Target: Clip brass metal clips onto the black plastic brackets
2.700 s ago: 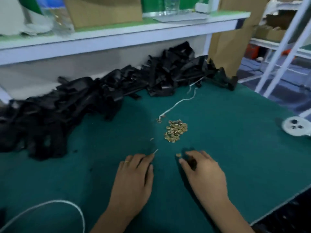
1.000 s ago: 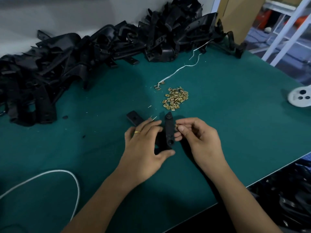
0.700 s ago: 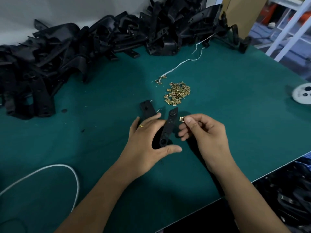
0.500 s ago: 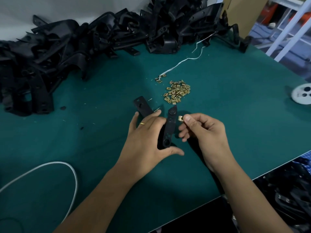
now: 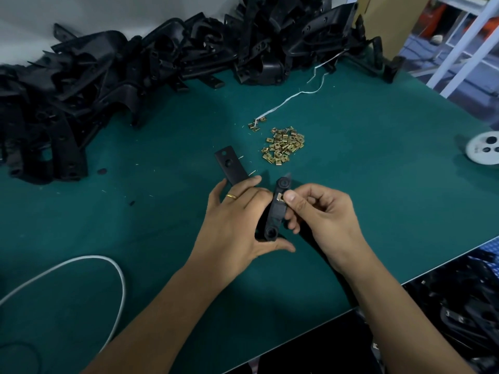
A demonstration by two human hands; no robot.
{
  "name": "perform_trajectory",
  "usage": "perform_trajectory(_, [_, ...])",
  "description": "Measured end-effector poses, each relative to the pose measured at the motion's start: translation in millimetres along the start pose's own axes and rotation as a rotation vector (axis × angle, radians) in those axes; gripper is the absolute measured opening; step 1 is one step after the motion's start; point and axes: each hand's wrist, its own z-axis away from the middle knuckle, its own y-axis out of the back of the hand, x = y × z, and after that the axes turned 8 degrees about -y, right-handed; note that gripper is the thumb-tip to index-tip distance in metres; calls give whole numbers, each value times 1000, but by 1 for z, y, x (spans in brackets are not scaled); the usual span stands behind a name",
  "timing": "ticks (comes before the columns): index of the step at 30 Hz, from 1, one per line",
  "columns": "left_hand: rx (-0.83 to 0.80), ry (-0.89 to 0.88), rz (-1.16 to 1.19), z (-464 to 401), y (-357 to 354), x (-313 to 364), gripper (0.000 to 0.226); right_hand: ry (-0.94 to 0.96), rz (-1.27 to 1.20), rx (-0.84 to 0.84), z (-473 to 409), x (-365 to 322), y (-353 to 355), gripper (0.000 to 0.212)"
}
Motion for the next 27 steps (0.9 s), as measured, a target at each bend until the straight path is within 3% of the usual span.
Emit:
perform_trajectory(7, [-60,44,110,1,1,0,96,-27,60,8,-9,-4,-3,22])
perform_trajectory(11, [-29,162,107,2,4,-6,82,-43,118,101,-21,-1,-2,24])
perform_trajectory(15, [-82,188,52,5,9,-18,94,196,608,407,-46,4,-2,6])
perform_trajectory(19, [-127,94,152,14,20,-38,85,199,875,408,-69,2,-7,15])
perform_trajectory(27, [99,153,59,17,12,-48,84,210,828,386,-66,8,-3,20])
